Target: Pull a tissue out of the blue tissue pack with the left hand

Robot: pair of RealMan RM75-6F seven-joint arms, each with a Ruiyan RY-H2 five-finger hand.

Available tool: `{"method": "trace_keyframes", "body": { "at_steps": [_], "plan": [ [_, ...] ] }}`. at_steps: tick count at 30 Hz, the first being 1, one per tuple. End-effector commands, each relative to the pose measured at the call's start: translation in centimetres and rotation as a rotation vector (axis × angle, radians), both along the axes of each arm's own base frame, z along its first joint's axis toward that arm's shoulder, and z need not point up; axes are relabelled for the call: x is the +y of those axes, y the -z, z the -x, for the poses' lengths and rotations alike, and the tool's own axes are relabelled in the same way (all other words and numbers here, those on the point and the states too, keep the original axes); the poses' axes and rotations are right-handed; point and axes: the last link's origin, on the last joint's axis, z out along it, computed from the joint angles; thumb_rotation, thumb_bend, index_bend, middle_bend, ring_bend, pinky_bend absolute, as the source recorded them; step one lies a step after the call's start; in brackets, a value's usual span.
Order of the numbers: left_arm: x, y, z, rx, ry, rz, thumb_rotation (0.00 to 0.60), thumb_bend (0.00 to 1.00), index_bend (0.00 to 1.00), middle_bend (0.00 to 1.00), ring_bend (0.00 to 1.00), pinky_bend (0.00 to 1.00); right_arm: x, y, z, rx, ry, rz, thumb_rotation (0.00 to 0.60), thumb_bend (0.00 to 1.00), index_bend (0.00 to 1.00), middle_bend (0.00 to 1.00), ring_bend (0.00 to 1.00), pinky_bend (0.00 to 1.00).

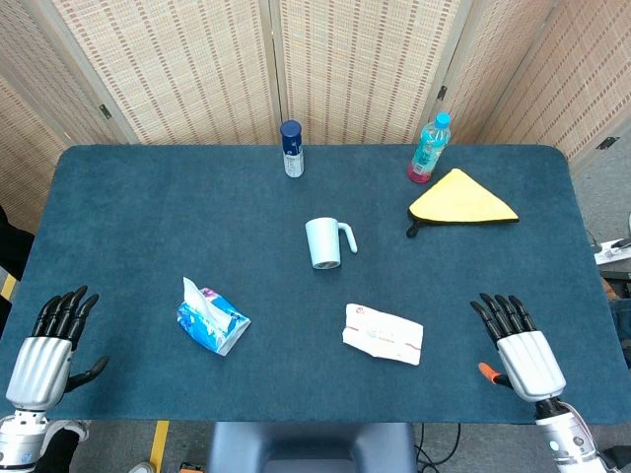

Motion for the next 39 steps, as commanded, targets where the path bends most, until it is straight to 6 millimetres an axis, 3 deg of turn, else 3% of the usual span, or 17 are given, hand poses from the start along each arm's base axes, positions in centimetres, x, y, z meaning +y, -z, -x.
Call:
{"method": "trace_keyframes", "body": {
  "at_steps": [1,17,23,31,39],
  "plan": [
    [0.0,0.0,0.0,0.0,0.0,0.001,0.6,0.26,0.0,0.0,0.0,0.1,0.0,0.0,0.0,0.0,0.0,0.0,0.6,0.06,0.0,0.0,0.0,0.02],
    [0.1,0.5,-0.9,-0.023,0.06,0.043,0.6,0.26,0.0,0.0,0.0,0.14,-0.1,0.0,0.0,-0.003,0.0,-0.002,0.6,0.06,0.0,0.0,0.0,0.02],
    [2.0,0.9,-1.9,-0.016,0.109,0.11,0.6,0.26,0.0,0.0,0.0,0.19,-0.2,0.0,0.0,-0.003,0.001,-0.003,0.6,0.06,0.0,0.0,0.0,0.02],
    [5.5,2.3,-4.8,0.095,0.184,0.207,0.6,0.28,0.03,0.0,0.0,0.2,-0.3,-0.1,0.0,-0.01,0.004,0.001,0.6,0.06,0.0,0.0,0.0,0.02],
    [6.9,3.8,-6.6,0.166,0.209,0.253,0.6,0.28,0.05,0.0,0.0,0.2,-0.2,-0.1,0.0,-0.016,0.0,-0.006,0.6,0.06,0.0,0.0,0.0,0.02]
  ]
}}
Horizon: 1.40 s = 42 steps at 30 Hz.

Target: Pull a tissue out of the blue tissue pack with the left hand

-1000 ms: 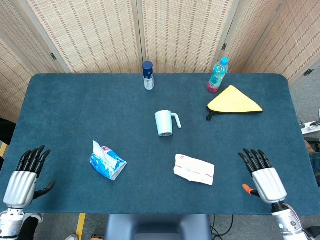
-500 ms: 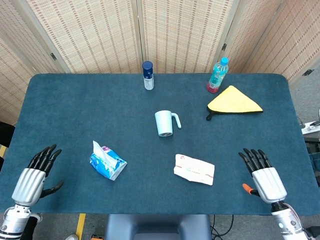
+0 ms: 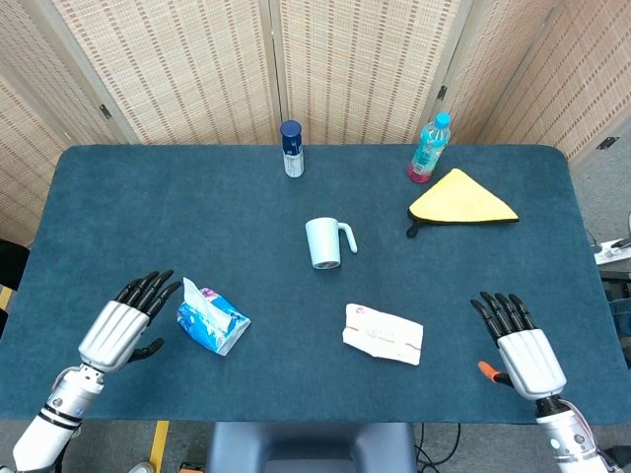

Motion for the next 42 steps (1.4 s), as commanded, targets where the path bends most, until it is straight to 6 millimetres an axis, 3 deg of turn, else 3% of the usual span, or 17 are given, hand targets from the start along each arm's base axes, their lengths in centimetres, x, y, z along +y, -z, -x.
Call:
{"method": "trace_keyframes", "body": {
  "at_steps": [1,24,30,36,42],
  "plan": [
    [0.5,0.6,-0.8,0.026,0.013,0.011,0.6,0.28,0.05,0.0,0.0,0.2,0.0,0.0,0.0,-0.001,-0.001,-0.002,0.6,0.06,0.0,0.0,0.0,0.02],
    [3.7,5.1,-3.4,0.182,0.037,0.069,0.6,0.3,0.07,0.0,0.0,0.2,-0.3,0.3,0.1,0.002,0.007,-0.013,0.6,0.06,0.0,0.0,0.0,0.02],
    [4.6,5.7,-3.1,0.227,0.034,0.059,0.6,0.37,0.18,0.0,0.0,0.21,-0.3,0.5,0.2,0.007,0.009,-0.022,0.6,0.06,0.0,0.0,0.0,0.02],
    [5.0,5.9,-2.9,0.231,0.034,0.047,0.6,0.52,0.48,0.0,0.02,0.24,-0.3,0.5,0.2,0.006,0.01,-0.021,0.6,0.06,0.0,0.0,0.0,0.02],
    [5.0,5.8,-2.4,0.228,0.033,0.039,0.6,0.63,0.61,0.03,0.04,0.25,-0.2,0.6,0.2,0.009,0.009,-0.027,0.6,0.06,0.0,0.0,0.0,0.02]
  ]
}}
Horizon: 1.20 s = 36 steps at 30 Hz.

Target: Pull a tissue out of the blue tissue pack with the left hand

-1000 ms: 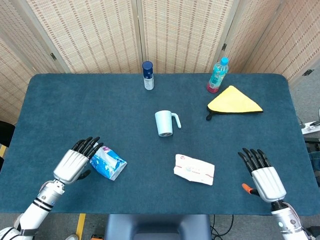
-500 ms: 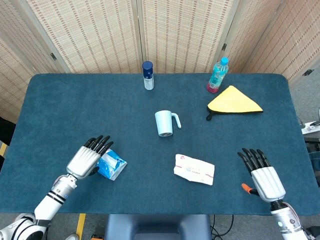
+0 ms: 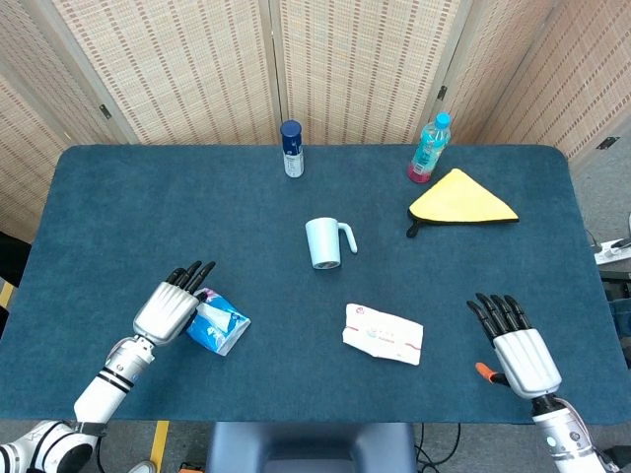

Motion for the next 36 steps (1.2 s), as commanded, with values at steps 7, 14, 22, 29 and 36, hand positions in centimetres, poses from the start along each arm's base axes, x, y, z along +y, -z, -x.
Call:
{"method": "trace_keyframes", "body": {
  "at_steps": [7,14,22,29,36],
  "plan": [
    [-0.5,-0.5,0.1,-0.022,0.016,-0.011,0.6,0.66,0.65,0.06,0.05,0.26,0.1,0.1,0.0,0.001,-0.002,-0.002,0.6,0.06,0.0,0.0,0.0,0.02],
    [-0.6,-2.9,-2.2,-0.081,0.062,-0.052,0.6,0.66,0.67,0.08,0.05,0.26,0.1,0.1,0.0,0.002,-0.001,-0.005,0.6,0.06,0.0,0.0,0.0,0.02],
    [-0.9,-6.4,-5.7,-0.144,0.114,-0.126,0.6,0.66,0.67,0.08,0.06,0.26,0.2,-0.2,-0.2,-0.005,-0.007,0.003,0.6,0.06,0.0,0.0,0.0,0.02],
    [-0.9,-10.7,-6.3,-0.266,0.051,-0.222,0.6,0.66,0.67,0.07,0.05,0.26,0.3,-0.3,-0.2,-0.009,-0.013,0.002,0.6,0.06,0.0,0.0,0.0,0.02],
    [-2.2,-12.1,-1.5,-0.304,-0.059,-0.282,0.6,0.66,0.67,0.07,0.05,0.26,0.4,-0.3,-0.3,-0.007,-0.015,0.004,0.6,0.06,0.0,0.0,0.0,0.02]
  ]
}}
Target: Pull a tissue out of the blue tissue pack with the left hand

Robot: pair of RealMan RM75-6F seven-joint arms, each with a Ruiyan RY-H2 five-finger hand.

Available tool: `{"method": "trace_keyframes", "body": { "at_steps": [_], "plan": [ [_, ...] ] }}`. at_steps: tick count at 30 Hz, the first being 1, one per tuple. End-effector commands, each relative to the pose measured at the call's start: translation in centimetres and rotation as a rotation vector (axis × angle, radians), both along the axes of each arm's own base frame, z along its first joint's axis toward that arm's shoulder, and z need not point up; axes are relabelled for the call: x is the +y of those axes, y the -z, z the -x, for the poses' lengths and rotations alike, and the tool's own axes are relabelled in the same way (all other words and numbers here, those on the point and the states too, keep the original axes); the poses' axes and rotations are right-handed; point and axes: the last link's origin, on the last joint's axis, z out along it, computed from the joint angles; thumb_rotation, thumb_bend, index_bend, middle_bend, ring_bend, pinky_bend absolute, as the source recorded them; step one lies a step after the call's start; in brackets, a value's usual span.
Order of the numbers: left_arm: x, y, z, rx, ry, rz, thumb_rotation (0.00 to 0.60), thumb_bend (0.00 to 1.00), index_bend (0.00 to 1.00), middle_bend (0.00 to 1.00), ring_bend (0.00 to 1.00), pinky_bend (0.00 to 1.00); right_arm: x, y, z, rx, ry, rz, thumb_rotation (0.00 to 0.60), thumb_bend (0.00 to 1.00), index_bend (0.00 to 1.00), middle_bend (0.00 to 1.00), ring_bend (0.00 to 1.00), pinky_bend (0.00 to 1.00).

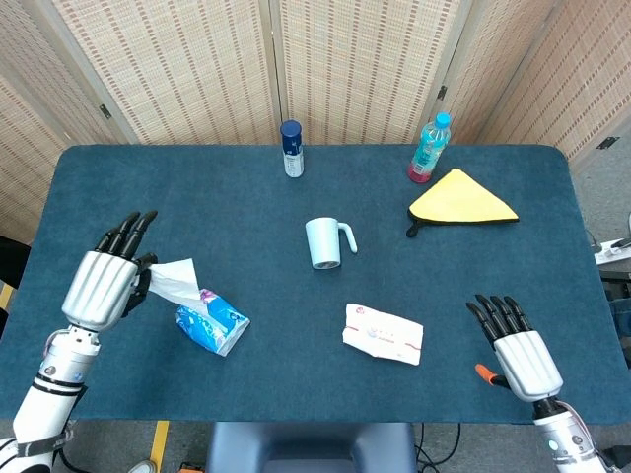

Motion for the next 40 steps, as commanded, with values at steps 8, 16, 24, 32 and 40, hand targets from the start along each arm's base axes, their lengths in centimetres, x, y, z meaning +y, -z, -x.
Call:
{"method": "trace_keyframes", "body": {
  "at_steps": [8,16,24,32,40],
  "plan": [
    [-3.0,1.2,9.4,-0.061,-0.204,-0.004,0.6,0.66,0.67,0.08,0.05,0.24,0.2,0.3,0.0,0.013,-0.003,-0.006,0.6,0.06,0.0,0.0,0.0,0.02],
    [-4.1,3.2,13.3,-0.134,-0.314,0.023,0.6,0.64,0.63,0.07,0.05,0.22,0.1,0.5,0.0,0.019,0.002,-0.011,0.6,0.06,0.0,0.0,0.0,0.02],
    [-5.9,4.3,14.0,-0.17,-0.338,0.061,0.6,0.37,0.05,0.0,0.0,0.12,0.1,0.7,0.1,0.031,0.004,-0.016,0.6,0.06,0.0,0.0,0.0,0.02],
    [-7.6,3.8,13.3,-0.141,-0.288,0.027,0.6,0.29,0.0,0.0,0.0,0.1,0.2,0.7,0.0,0.033,0.0,-0.012,0.6,0.06,0.0,0.0,0.0,0.02],
    [-8.5,3.1,13.6,-0.129,-0.293,0.006,0.6,0.29,0.0,0.0,0.0,0.09,0.4,0.9,0.0,0.038,-0.007,-0.019,0.6,0.06,0.0,0.0,0.0,0.02]
  ]
}}
